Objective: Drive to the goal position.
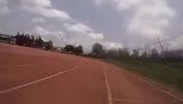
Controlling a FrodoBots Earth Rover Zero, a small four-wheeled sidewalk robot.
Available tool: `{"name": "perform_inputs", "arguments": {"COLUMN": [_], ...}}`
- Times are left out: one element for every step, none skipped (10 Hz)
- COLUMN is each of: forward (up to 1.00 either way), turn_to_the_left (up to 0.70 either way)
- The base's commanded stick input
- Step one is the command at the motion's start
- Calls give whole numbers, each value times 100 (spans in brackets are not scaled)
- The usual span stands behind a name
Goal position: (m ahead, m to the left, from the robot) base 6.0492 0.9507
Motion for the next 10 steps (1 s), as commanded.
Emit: {"name": "perform_inputs", "arguments": {"forward": [70, 70, 70, 70, 70, 70, 70, 70, 70, 70], "turn_to_the_left": [0, 0, 0, 0, 0, 0, 0, 0, 0, 0]}}
